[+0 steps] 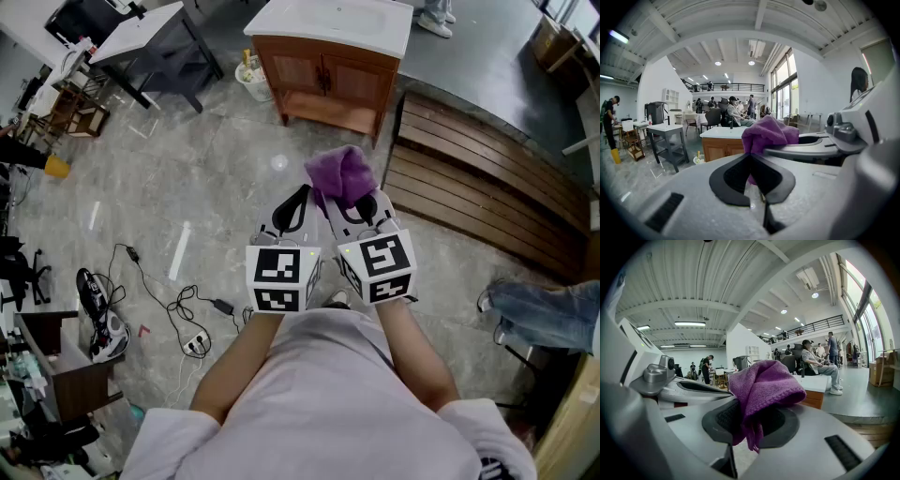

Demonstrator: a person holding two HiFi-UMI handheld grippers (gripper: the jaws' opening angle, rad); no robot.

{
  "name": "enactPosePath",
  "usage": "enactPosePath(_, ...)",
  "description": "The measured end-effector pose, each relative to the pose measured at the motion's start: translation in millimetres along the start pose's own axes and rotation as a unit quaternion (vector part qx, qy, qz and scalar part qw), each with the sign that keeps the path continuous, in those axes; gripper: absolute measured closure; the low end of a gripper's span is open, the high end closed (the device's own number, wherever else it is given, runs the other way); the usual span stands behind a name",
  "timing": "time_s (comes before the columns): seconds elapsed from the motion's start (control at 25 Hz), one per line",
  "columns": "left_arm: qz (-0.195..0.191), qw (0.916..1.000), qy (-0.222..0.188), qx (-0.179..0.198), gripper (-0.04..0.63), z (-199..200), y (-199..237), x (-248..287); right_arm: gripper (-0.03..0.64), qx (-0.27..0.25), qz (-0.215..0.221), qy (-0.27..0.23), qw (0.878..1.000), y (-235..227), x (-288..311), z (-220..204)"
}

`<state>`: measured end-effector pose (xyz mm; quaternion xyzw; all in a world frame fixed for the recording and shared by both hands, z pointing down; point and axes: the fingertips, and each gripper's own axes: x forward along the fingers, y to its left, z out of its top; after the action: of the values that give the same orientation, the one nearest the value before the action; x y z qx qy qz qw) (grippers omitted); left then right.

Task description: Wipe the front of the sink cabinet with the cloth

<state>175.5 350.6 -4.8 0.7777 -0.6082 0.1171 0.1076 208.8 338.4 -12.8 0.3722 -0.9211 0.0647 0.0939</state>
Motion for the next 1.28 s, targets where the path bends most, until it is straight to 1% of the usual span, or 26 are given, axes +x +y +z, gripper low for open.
enactPosePath(0.4,-0.001,1.0000,0.005,-0.004,0.591,-0.1,-5.6,16.8,0.545,0.007,0.010,0.002,1.000,-13.6,6.4,-5.5)
enactPosePath(0.72,-0.003,0.9999,0.005,-0.010,0.591,1.5,10.6,40.3,0.545,0.008,0.010,0.012,1.000,-24.7,33.1,-8.1)
enactPosePath(0.92,-0.006,0.9999,0.004,-0.015,0.591,5.1,40.7,65.6,0.545,0.005,0.007,0.016,1.000,-32.1,71.0,-5.6)
enactPosePath(1.12,-0.013,0.9997,0.009,-0.017,0.591,7.2,86.1,96.8,0.545,0.005,0.000,0.020,1.000,-36.7,124.9,-1.1)
enactPosePath(1.28,-0.027,0.9993,0.017,-0.019,0.591,10.8,125.6,128.4,0.545,0.008,-0.012,0.030,0.999,-43.7,173.5,2.3)
